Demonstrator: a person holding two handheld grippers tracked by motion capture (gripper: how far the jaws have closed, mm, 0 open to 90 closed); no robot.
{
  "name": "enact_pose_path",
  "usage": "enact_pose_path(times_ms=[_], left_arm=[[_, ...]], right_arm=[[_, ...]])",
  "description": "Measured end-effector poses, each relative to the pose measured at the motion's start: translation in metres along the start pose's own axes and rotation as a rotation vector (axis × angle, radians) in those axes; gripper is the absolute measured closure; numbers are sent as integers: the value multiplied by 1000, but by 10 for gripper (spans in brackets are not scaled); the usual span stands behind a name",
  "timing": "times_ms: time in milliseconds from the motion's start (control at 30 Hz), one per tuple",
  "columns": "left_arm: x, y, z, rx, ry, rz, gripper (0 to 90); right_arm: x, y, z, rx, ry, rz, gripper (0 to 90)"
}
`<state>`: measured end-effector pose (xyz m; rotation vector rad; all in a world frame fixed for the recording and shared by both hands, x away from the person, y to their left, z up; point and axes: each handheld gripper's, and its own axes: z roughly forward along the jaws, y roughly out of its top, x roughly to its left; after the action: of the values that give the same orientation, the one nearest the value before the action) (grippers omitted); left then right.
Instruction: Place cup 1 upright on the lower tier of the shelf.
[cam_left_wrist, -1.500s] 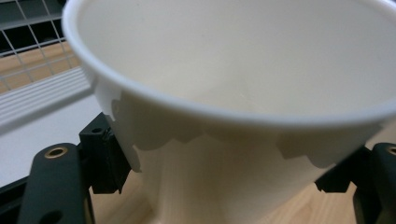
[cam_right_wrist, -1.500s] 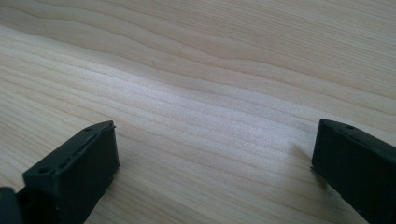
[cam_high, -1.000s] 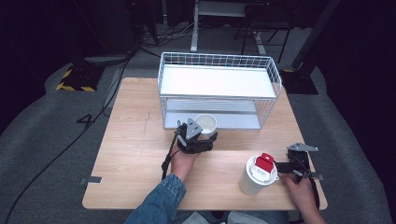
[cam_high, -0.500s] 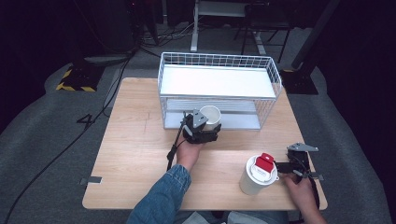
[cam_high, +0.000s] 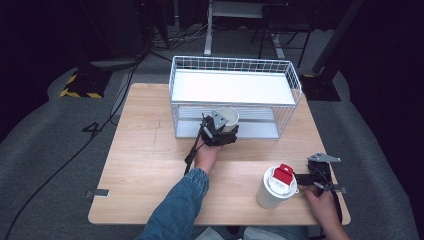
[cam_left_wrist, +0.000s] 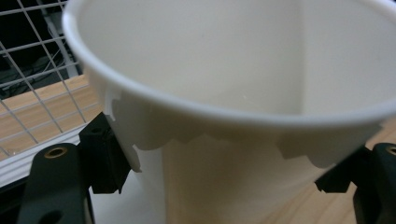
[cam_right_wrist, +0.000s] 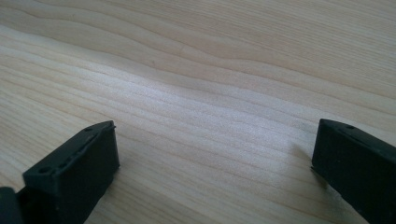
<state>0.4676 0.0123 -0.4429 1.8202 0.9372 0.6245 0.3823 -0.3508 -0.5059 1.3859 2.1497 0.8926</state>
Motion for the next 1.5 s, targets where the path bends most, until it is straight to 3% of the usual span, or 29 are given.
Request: enact_pose_path(times_ms=[733, 767, 800, 833, 867, 933, 967, 1000, 1033, 1067, 1100, 1133, 1167, 1200, 1233, 1267, 1300, 1333, 1367, 1433, 1500], left_arm=[[15, -7, 37, 24, 39, -69, 222], [21, -7, 39, 37, -6, -6, 222], [23, -7, 41, 32, 30, 10, 222], [18, -9, 41, 40, 96, -79, 222], [25, -8, 45, 30, 21, 2, 222], [23, -9, 47, 18, 67, -52, 222], [24, -9, 48, 26, 57, -53, 222], [24, -9, 49, 28, 98, -63, 222], [26, -10, 51, 32, 64, -59, 221], [28, -10, 52, 18, 116, -47, 221], [28, -10, 55, 28, 46, -72, 221], [29, -10, 56, 29, 46, -73, 221], [27, -10, 55, 31, 119, -96, 221], [27, -10, 57, 31, 118, -111, 221], [26, -9, 56, 37, 170, -92, 221], [26, -9, 59, 34, 121, -108, 221], [26, -9, 60, 35, 121, -107, 221], [30, -9, 63, 31, 37, -81, 221], [31, -9, 65, 34, 22, -78, 221], [30, -10, 65, 38, 88, -110, 221], [31, -11, 67, 46, 69, -108, 221]], right_arm=[[0, 0, 0, 0, 1, -1, 7], [0, 0, 0, 0, 0, 0, 7], [0, 0, 0, 0, 1, 0, 7], [0, 0, 0, 0, 0, 0, 7], [0, 0, 0, 0, 0, 0, 7], [0, 0, 0, -1, 1, -1, 8], [0, 0, 0, 0, 1, -1, 8], [0, 0, 0, 0, 1, 0, 8], [0, 0, 0, -1, 1, -1, 8], [0, 0, 0, -1, 1, -1, 8], [0, 0, 0, -1, 1, -1, 8], [0, 0, 0, 0, 1, -1, 8], [0, 0, 0, -1, 1, -1, 8], [0, 0, 0, -1, 1, -1, 8], [0, 0, 0, -1, 1, -1, 8], [0, 0, 0, 0, 1, 0, 8], [0, 0, 0, -1, 1, -1, 8], [0, 0, 0, 0, 1, 0, 8], [0, 0, 0, -1, 1, -1, 8], [0, 0, 0, 0, 1, -1, 8], [0, 0, 0, -1, 1, -1, 8]])
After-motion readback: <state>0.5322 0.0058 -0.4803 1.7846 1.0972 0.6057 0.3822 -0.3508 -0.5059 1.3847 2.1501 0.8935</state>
